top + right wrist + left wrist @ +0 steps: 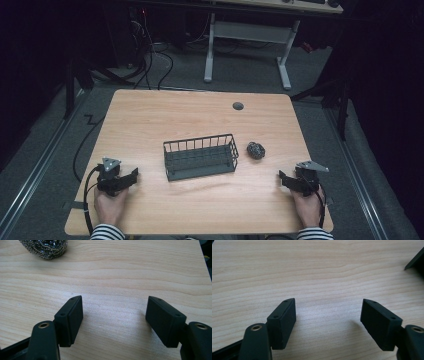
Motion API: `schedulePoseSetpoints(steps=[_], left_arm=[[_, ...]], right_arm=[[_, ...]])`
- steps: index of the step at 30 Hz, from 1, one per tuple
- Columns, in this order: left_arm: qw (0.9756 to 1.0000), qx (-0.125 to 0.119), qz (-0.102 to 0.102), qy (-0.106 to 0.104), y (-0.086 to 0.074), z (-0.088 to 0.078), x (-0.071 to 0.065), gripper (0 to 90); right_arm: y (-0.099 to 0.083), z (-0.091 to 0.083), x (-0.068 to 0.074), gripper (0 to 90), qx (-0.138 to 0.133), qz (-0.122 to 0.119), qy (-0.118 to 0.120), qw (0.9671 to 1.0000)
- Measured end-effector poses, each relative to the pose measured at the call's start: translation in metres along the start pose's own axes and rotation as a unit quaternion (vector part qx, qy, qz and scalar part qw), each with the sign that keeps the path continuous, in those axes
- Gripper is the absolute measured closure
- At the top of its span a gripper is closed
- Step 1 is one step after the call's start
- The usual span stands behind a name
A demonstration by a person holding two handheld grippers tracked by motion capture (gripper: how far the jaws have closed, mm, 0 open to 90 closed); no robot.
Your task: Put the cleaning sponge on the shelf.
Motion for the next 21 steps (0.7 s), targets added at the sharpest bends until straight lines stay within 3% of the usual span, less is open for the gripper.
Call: schedulePoseSetpoints(steps=[4, 11, 21], left_arm=[[0.9998, 0.008, 0.016, 0.012, 0.001, 0.001, -0.004, 28.1], [0.9998, 0.008, 0.014, 0.011, 0.001, 0.001, -0.004, 26.5], [0.9998, 0.008, 0.014, 0.011, 0.001, 0.001, -0.004, 26.3]], right_arm=[[0.0, 0.0, 0.0, 30.4, 0.0, -0.001, 0.001, 1.0], [0.001, -0.001, 0.001, 31.7, 0.008, -0.007, 0.004, 0.9999], [0.015, -0.01, 0.019, 31.5, -0.007, -0.026, 0.044, 0.9987]])
Point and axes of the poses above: each handheld gripper's, and its own axes: z roughly forward along the jaws, y roughly out of its top, x roughly to its left, the point moved 2 cm from there along z, roughly forward along the jaws, and after that the axes turned 9 degrees about z, right-handed, at the moved point
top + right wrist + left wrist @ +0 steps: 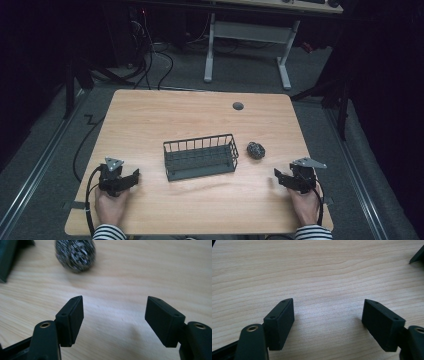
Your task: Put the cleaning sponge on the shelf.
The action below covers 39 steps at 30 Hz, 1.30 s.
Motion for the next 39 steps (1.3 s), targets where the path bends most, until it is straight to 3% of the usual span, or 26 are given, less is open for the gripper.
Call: schedulePoseSetpoints(steps=[7, 22, 31, 39], left_arm=[[1.0, 0.0, 0.0, 0.0, 0.0, 0.0, 0.0, 26.3], [1.0, 0.001, 0.001, 0.0, 0.0, 0.0, 0.0, 26.2], [1.0, 0.0, 0.0, 0.0, 0.0, 0.0, 0.0, 26.2], [1.0, 0.0, 0.0, 0.0, 0.0, 0.0, 0.0, 26.2]], right_arm=[[0.024, 0.002, 0.02, 29.4, -0.003, -0.017, 0.031, 0.9994], [0.061, 0.033, 0.04, 25.9, 0.011, -0.028, 0.051, 0.9983], [0.068, 0.058, 0.045, 25.3, 0.032, -0.026, 0.042, 0.9983], [0.064, 0.072, 0.042, 28.0, 0.055, -0.017, 0.047, 0.9972]])
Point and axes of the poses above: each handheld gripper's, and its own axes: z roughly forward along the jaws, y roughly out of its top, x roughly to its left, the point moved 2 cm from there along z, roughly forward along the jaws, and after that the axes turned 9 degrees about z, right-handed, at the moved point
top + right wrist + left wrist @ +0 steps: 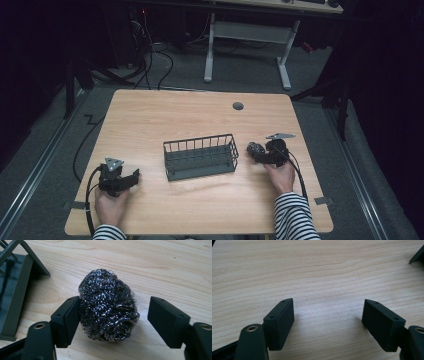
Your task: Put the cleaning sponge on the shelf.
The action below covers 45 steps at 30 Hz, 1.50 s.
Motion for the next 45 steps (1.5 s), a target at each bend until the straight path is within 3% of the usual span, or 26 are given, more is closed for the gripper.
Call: schedulePoseSetpoints(steps=[6, 16, 29, 45], left_arm=[[1.0, 0.0, 0.0, 0.0, 0.0, 0.0, 0.0, 26.2], [1.0, 0.0, 0.0, 0.0, 0.0, 0.0, 0.0, 26.2], [1.0, 0.0, 0.0, -0.001, 0.0, 0.0, 0.0, 26.1], [1.0, 0.0, 0.0, -0.001, 0.0, 0.0, 0.0, 26.1]], right_arm=[[-0.001, 0.004, 0.002, 36.9, 0.004, -0.004, 0.012, 0.9999], [-0.002, 0.002, 0.003, 41.7, 0.009, -0.012, 0.008, 0.9999], [0.0, -0.006, 0.004, 42.6, -0.004, -0.009, 0.016, 0.9998], [0.005, -0.028, 0.005, 42.7, -0.026, -0.01, 0.029, 0.9992]])
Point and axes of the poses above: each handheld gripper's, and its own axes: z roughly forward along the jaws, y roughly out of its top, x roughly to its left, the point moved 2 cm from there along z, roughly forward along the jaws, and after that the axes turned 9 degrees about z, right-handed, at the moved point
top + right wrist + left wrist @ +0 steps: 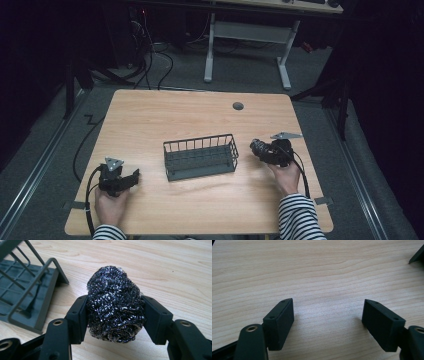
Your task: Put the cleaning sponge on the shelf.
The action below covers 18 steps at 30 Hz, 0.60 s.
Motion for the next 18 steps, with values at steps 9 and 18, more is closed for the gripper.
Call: schedulePoseSetpoints(steps=[9, 18], left_arm=[[1.0, 0.0, 0.0, 0.0, 0.0, 0.0, 0.0, 26.0], [1.0, 0.0, 0.0, 0.0, 0.0, 0.0, 0.0, 25.9]], right_arm=[[0.002, -0.011, 0.001, 42.7, -0.005, 0.004, 0.009, 0.9999], [0.003, -0.02, 0.003, 42.7, -0.014, 0.004, 0.016, 0.9998]])
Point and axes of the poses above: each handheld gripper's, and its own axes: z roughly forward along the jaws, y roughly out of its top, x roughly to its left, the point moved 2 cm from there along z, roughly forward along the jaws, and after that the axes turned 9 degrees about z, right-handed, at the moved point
